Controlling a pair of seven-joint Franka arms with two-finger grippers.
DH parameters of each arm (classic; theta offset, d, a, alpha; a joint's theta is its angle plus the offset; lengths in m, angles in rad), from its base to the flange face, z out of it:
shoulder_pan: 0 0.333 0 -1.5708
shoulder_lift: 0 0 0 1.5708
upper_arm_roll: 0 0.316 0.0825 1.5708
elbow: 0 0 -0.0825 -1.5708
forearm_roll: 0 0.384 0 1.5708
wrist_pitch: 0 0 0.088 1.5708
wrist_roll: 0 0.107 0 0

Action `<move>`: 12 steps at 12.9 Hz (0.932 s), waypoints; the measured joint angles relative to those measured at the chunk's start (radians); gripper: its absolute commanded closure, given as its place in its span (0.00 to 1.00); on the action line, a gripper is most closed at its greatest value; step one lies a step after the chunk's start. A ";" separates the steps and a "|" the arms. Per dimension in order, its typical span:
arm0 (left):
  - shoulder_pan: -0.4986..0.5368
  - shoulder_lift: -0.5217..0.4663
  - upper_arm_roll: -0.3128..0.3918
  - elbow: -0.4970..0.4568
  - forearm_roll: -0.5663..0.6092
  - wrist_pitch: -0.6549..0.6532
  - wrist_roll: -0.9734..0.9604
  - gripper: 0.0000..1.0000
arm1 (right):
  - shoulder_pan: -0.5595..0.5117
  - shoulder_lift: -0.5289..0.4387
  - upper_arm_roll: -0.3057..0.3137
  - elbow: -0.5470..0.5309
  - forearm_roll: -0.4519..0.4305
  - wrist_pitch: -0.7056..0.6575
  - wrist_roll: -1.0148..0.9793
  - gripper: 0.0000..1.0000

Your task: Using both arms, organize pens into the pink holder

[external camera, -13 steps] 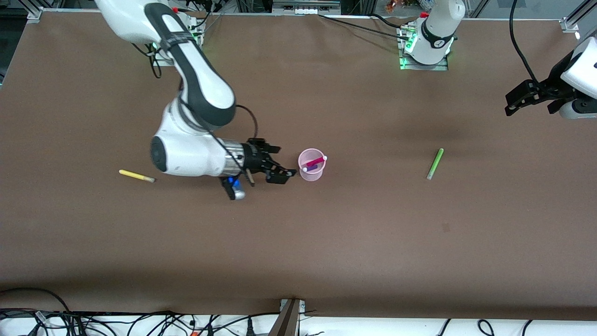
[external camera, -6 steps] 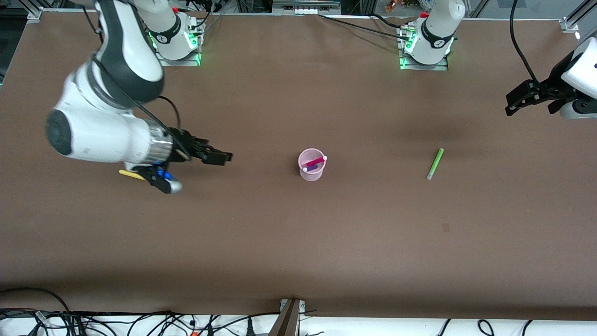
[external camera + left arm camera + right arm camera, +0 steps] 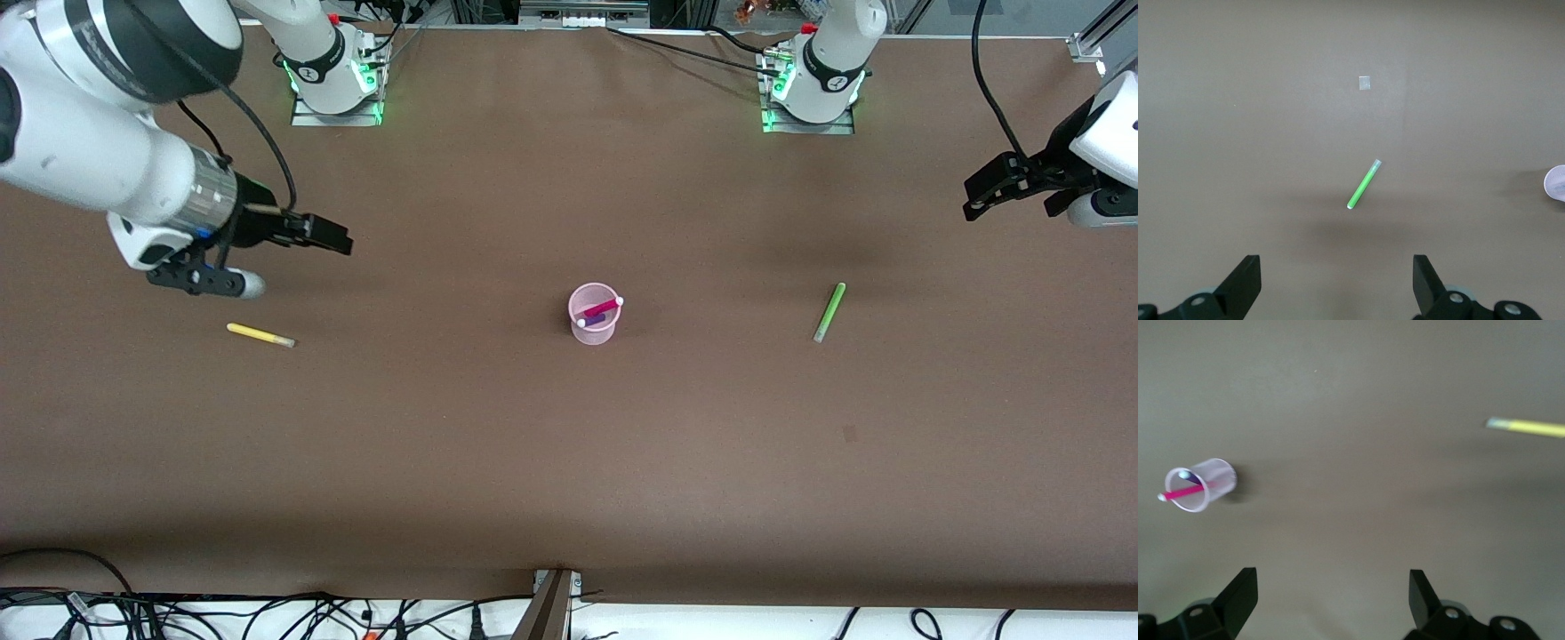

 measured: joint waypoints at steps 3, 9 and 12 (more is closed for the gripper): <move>0.000 0.000 0.000 0.000 0.000 0.000 0.000 0.00 | 0.000 -0.063 0.000 -0.026 -0.119 0.000 -0.138 0.00; 0.000 0.000 0.000 0.000 0.000 0.000 0.000 0.00 | 0.010 -0.078 0.005 -0.029 -0.199 -0.004 -0.173 0.00; 0.000 0.000 0.000 0.000 0.000 0.000 0.000 0.00 | 0.012 -0.078 0.005 -0.028 -0.200 -0.004 -0.173 0.00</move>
